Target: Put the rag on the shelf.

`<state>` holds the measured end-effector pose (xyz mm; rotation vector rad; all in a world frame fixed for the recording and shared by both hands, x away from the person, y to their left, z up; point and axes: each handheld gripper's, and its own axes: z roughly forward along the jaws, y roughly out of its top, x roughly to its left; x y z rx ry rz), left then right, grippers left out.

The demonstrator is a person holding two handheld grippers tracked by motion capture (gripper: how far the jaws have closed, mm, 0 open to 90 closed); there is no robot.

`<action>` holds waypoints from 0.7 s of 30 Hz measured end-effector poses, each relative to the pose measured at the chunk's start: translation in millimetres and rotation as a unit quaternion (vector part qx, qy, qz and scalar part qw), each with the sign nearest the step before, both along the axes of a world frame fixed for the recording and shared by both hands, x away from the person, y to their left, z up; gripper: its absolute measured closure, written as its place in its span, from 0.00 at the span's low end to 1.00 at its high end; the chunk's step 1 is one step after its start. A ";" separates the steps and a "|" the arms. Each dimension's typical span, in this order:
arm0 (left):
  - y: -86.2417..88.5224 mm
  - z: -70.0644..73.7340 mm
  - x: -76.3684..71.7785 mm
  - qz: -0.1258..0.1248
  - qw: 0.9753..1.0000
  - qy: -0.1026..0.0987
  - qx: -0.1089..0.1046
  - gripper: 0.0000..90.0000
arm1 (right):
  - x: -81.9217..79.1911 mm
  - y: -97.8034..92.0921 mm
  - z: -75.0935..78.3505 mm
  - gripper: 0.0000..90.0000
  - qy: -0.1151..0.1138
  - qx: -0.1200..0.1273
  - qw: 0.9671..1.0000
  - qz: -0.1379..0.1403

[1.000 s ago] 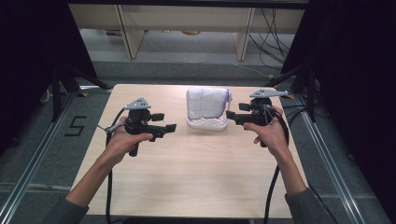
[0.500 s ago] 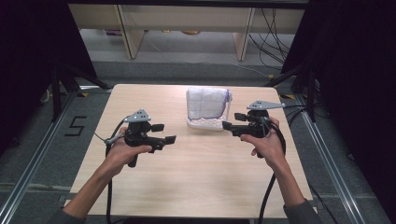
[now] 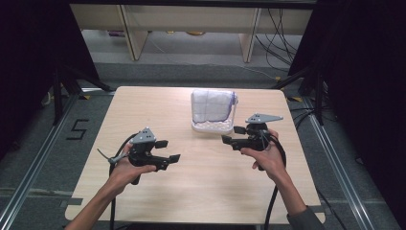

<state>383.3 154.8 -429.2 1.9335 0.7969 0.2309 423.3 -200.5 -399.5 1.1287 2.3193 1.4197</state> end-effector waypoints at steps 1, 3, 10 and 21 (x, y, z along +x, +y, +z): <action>0.5 -3.0 -1.0 -0.001 1.000 0.001 0.001 0.27 | 1.1 0.0 -2.4 0.37 -0.010 -0.008 1.000 0.006; 2.0 -9.5 -3.2 0.002 1.000 0.002 0.000 0.27 | -1.4 2.1 -4.0 0.36 0.004 -0.005 1.000 0.000; 4.0 -29.0 -15.4 -0.002 1.000 0.013 0.010 0.26 | -3.5 7.0 -9.2 0.36 0.004 -0.011 1.000 0.011; 17.4 -42.7 -33.1 0.004 1.000 0.005 0.016 0.26 | -11.5 8.1 -19.8 0.35 0.006 -0.017 1.000 0.014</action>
